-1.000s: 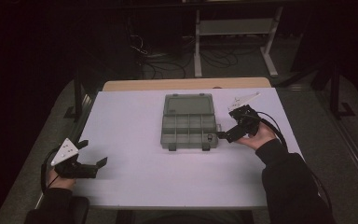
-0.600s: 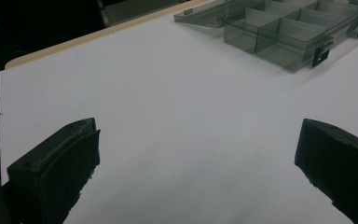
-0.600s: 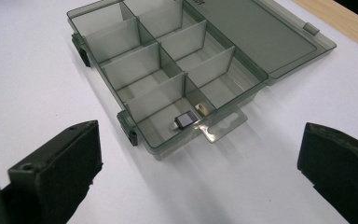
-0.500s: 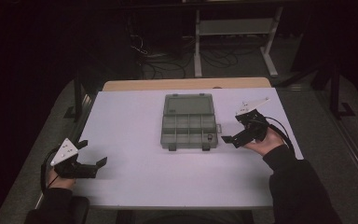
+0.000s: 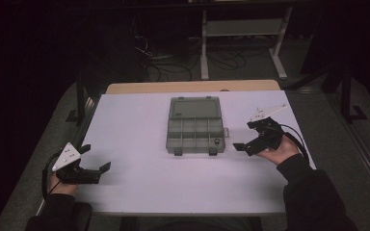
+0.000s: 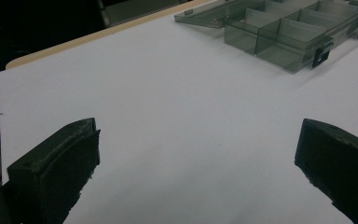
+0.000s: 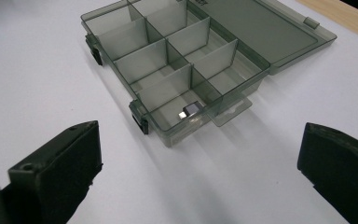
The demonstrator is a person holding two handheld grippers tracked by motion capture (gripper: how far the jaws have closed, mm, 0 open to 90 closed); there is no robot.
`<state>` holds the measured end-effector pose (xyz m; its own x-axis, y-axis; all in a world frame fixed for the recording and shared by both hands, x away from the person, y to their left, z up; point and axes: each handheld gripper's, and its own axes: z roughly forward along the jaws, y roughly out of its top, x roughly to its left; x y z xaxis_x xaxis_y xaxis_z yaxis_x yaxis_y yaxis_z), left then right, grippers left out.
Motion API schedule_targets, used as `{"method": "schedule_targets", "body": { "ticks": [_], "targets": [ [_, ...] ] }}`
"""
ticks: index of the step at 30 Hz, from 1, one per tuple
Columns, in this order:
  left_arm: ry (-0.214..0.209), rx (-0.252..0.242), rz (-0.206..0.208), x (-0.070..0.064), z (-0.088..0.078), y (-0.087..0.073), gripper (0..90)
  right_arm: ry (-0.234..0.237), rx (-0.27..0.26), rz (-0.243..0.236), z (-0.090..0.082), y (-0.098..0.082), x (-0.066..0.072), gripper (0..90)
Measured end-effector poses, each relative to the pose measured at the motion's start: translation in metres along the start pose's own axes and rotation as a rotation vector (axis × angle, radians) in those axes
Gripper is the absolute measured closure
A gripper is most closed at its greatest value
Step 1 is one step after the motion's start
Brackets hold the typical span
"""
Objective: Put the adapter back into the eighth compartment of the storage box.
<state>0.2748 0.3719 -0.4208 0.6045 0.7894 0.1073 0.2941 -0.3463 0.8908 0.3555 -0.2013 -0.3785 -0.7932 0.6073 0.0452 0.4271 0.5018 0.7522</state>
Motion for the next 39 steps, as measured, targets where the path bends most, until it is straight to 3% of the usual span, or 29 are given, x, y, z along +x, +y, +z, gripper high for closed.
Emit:
{"method": "schedule_targets", "body": {
  "ticks": [15,21,39],
  "targets": [
    [0.004,-0.003,-0.003,0.000,-0.001,0.000,0.0,-0.012,-0.016,0.035,-0.009,-0.023,-0.002,0.0],
    [0.004,-0.003,-0.003,0.000,-0.001,0.000,0.0,-0.020,-0.046,0.052,-0.014,-0.035,-0.002,0.0],
    [0.006,-0.003,0.001,0.000,-0.001,0.000,0.0,-0.048,-0.070,0.086,-0.016,-0.067,0.003,0.0]
  ]
}}
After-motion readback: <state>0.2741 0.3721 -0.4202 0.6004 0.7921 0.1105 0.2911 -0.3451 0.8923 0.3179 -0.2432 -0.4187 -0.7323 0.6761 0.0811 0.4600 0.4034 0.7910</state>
